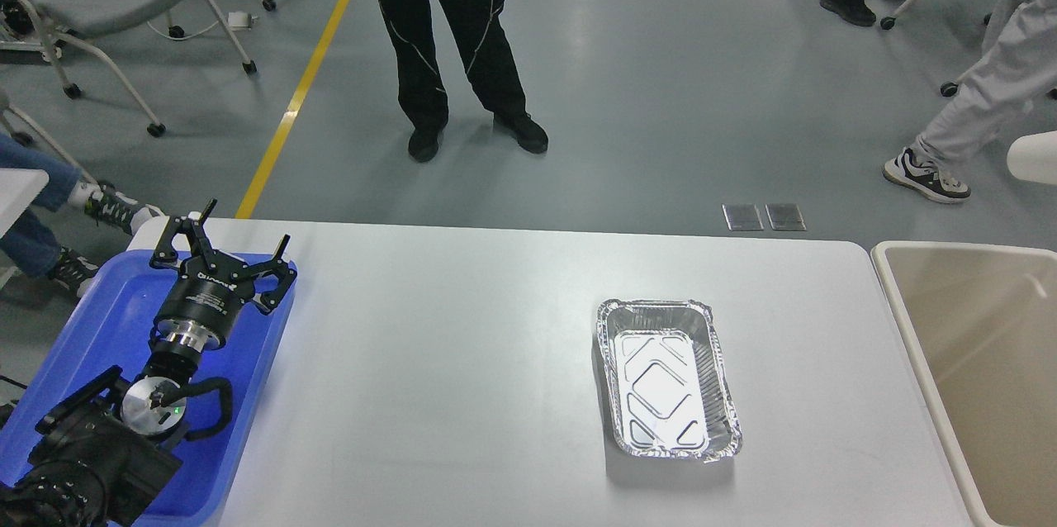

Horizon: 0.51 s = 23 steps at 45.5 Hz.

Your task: Tidy desktop

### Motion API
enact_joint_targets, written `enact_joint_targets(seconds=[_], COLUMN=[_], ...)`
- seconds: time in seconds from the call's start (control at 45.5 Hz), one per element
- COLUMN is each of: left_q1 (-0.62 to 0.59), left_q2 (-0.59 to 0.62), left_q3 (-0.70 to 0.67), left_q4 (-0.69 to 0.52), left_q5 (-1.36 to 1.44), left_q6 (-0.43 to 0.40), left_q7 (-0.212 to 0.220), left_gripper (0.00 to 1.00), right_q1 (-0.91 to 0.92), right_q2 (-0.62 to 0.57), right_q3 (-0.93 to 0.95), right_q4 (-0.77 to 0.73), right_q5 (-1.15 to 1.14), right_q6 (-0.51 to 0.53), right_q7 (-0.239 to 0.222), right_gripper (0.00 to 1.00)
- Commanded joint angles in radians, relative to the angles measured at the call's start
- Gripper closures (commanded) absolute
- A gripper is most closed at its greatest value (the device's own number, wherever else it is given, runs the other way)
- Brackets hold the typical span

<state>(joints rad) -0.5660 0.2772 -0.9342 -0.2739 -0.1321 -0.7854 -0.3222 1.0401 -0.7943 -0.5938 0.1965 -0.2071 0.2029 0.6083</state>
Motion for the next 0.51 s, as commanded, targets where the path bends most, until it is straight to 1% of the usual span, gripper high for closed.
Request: enact_joint_targets(seconds=[0.0,0.154,0.22,0.286,0.484], left_q1=[0.000,0.000,0.000,0.000,0.000], left_q2=[0.000,0.000,0.000,0.000,0.000], left_q3=[0.000,0.000,0.000,0.000,0.000], left_q4=[0.001,-0.001,0.001,0.001,-0.001], left_q5=[0.000,0.000,0.000,0.000,0.000], left_q6=[0.000,0.000,0.000,0.000,0.000], left_q7=[0.000,0.000,0.000,0.000,0.000], left_gripper=[0.00,0.00,0.00,0.00,0.00], right_q1=[-0.121,-0.186,-0.202,-0.222,-0.288], right_q2=[0.006,0.012,0.026,0.041,0.130], right_q3=[0.080,0.199,0.238,0.265,0.287], right_q4=[-0.121,-0.172,-0.178,-0.181,-0.235], right_q5=[0.072,0.074,0.072,0.071,0.071], right_q6=[0.000,-0.003,-0.013,-0.020,-0.117], right_q7=[-0.220,-0.444,-0.519,-0.565,-0.656], right_gripper=[1.00,1.00,1.00,1.00,1.00])
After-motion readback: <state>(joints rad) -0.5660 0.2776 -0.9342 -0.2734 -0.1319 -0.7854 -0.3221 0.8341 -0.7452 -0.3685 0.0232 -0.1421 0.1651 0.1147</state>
